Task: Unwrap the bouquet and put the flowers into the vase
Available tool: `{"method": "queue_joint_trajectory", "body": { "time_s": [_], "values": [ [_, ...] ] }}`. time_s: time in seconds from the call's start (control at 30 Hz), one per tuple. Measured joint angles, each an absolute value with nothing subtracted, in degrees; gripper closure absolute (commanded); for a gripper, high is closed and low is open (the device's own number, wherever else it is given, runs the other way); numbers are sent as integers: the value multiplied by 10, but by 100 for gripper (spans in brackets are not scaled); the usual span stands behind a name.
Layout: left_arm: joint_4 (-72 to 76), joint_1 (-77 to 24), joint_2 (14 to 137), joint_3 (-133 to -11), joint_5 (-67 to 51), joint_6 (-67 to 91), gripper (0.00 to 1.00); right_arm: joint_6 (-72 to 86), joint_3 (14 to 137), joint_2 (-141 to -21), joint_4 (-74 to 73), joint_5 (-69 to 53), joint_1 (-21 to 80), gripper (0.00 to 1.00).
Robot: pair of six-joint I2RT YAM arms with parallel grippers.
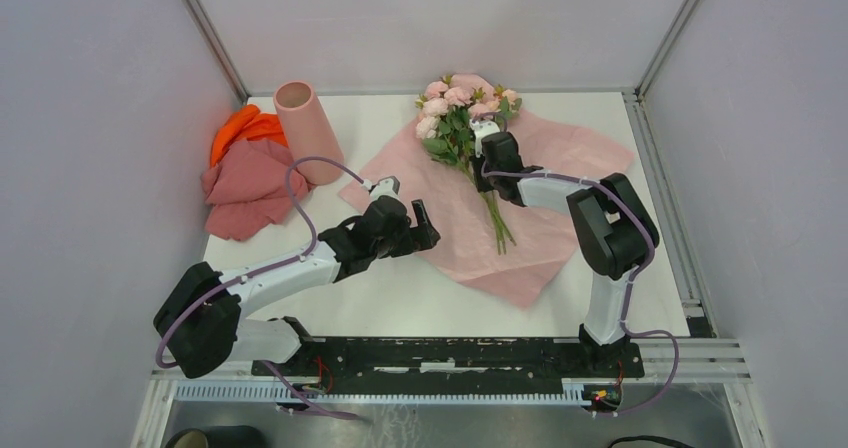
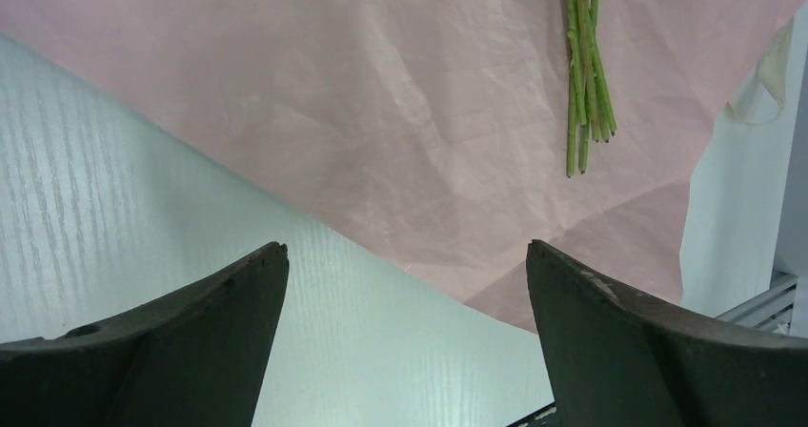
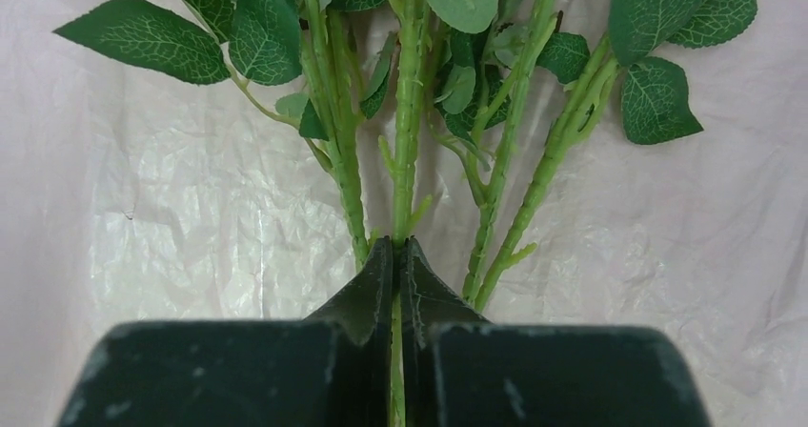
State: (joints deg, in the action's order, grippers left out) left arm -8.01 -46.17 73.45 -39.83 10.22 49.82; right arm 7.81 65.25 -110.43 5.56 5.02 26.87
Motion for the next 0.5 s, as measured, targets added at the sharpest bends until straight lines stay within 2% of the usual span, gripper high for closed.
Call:
{"method": "queue_joint_trajectory", "body": {
  "time_s": [0.17,0.5],
  "values": [
    [-69,-462,735,-393,101,498,1,77,650,-1081,50,47,269,100],
    [-39,-461,746,-389,104,498,0,76,619,-958,51,32,269,100]
  ]
}}
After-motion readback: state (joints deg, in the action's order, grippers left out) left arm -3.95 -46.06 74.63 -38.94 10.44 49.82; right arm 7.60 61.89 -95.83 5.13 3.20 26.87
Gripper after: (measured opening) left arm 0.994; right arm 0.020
